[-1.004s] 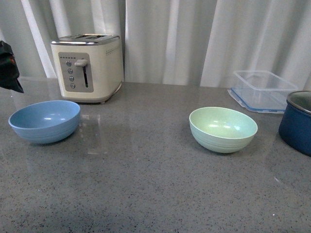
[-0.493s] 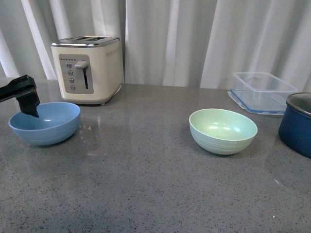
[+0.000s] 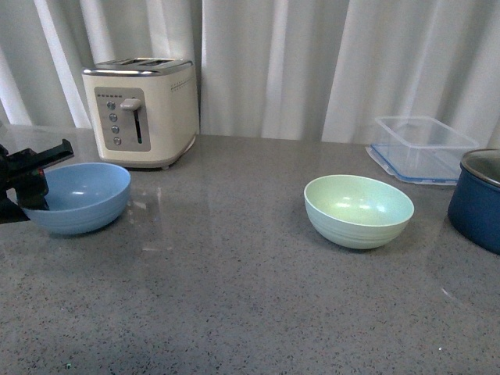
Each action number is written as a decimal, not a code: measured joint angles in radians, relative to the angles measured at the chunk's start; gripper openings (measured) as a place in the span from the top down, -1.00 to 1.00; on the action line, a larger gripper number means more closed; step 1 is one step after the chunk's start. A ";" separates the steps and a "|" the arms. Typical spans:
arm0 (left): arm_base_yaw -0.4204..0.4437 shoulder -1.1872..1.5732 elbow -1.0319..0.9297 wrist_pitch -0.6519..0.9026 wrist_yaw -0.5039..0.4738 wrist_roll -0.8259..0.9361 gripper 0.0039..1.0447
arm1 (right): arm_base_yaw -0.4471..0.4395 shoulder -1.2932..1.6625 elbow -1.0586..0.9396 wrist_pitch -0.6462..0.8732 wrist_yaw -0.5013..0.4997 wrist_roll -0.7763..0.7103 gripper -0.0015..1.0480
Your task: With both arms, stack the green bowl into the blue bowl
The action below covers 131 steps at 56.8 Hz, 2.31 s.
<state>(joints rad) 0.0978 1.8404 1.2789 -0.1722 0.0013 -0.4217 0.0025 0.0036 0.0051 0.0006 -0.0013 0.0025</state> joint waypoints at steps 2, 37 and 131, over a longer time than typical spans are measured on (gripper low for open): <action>0.000 0.000 0.002 -0.002 0.000 0.000 0.66 | 0.000 0.000 0.000 0.000 0.000 0.000 -0.81; -0.077 -0.146 0.006 -0.006 0.081 -0.042 0.94 | 0.000 0.000 0.000 0.000 0.000 0.000 -0.81; -0.333 -0.200 0.027 0.103 -0.088 0.067 -0.87 | 0.000 0.000 0.000 0.000 0.000 0.000 -0.81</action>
<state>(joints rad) -0.2356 1.6405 1.3060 -0.0696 -0.0868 -0.3550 0.0025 0.0036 0.0051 0.0006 -0.0013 0.0025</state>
